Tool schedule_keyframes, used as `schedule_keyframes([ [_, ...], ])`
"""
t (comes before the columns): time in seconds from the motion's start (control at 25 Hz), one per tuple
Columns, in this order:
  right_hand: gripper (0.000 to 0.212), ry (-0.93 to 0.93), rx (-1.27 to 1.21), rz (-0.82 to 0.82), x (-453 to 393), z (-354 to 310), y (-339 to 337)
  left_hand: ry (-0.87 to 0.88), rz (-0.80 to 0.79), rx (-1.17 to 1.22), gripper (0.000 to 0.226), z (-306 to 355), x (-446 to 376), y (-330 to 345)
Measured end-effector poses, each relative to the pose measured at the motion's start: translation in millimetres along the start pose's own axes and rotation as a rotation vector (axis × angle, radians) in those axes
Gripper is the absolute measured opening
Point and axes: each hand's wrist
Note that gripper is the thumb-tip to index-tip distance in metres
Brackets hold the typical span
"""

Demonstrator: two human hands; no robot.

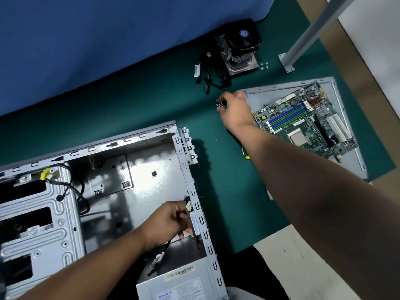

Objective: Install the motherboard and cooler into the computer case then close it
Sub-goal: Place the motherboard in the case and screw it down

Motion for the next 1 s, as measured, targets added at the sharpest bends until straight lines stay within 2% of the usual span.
schedule_keyframes([
  [0.08, 0.019, -0.004, 0.044, 0.003, -4, -2, 4, -0.003, 0.001, -0.020, 0.022, 0, -1, 0],
  [0.2, 0.018, 0.025, 0.118, 0.003, -9, -4, 10, -0.013, -0.002, -0.015, 0.017, 0, -1, -1],
  [0.36, 0.017, -0.012, 0.105, 0.055, -6, -9, 10, -0.009, 0.004, -0.006, 0.015, 0, -2, -1],
  [0.48, 0.013, -0.124, -0.067, 0.144, 28, -18, 13, -0.005, 0.006, 0.008, 0.011, 0, -1, -1],
  [0.6, 0.010, -0.162, -0.304, 0.142, 94, -22, 27, -0.002, 0.000, 0.028, 0.009, 3, 2, 1],
  [0.72, 0.009, -0.058, -0.504, 0.066, 161, -16, 45, -0.012, 0.006, 0.038, 0.010, 6, 6, 2],
  [0.84, 0.017, 0.075, -0.715, -0.027, 205, -8, 56, -0.022, 0.013, 0.036, 0.012, 12, 11, 3],
  [1.0, 0.019, 0.140, -0.824, -0.076, 236, 3, 67, -0.020, 0.041, 0.018, 0.015, 18, 19, 2],
])
Point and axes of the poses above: each hand's wrist, its own x-axis away from the middle knuckle, its own y-axis out of the palm, z = x × y, and after that the axes turned 12 degrees about -y, right-handed
